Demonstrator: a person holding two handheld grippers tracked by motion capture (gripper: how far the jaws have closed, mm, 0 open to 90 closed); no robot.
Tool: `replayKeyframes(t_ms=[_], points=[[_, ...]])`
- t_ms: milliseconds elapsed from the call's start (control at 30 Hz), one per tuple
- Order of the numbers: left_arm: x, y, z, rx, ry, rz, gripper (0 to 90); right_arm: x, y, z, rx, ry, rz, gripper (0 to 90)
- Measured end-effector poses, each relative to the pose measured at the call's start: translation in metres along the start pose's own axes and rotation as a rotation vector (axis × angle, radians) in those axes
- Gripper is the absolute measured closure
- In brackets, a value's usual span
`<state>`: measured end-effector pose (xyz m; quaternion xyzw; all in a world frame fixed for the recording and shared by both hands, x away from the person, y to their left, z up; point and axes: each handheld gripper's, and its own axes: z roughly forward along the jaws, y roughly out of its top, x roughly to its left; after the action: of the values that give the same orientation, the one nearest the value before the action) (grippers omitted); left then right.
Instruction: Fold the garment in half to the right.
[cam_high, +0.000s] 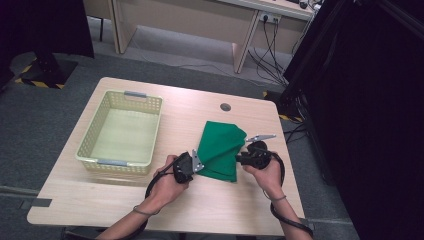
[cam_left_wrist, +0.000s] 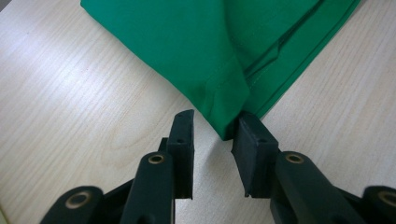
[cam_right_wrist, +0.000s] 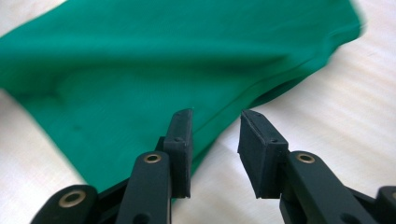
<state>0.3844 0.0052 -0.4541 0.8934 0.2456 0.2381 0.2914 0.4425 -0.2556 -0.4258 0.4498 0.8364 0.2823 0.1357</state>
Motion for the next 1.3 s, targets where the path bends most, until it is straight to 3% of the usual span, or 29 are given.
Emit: replayKeyframes(t_ms=[200, 467, 667, 967, 1300], points=[[0.001, 0.0, -0.001, -0.012, -0.002, -0.016, 65.6, 0.017, -0.016, 0.005, 0.012, 0.024, -0.032, 61.1], [0.001, 0.0, -0.002, -0.021, 0.003, -0.025, 60.5, 0.031, -0.023, 0.008, 0.013, 0.018, -0.08, 58.5], [0.001, 0.001, 0.0, -0.018, 0.006, -0.027, 58.9, 0.037, -0.025, 0.014, 0.025, 0.003, -0.117, 65.1], [0.001, 0.001, 0.002, -0.024, 0.019, -0.033, 57.2, 0.037, -0.027, 0.016, 0.012, 0.021, -0.111, 82.3], [0.0, 0.003, 0.003, -0.02, 0.029, -0.023, 56.6, 0.036, -0.027, -0.009, -0.016, 0.031, -0.104, 82.6]])
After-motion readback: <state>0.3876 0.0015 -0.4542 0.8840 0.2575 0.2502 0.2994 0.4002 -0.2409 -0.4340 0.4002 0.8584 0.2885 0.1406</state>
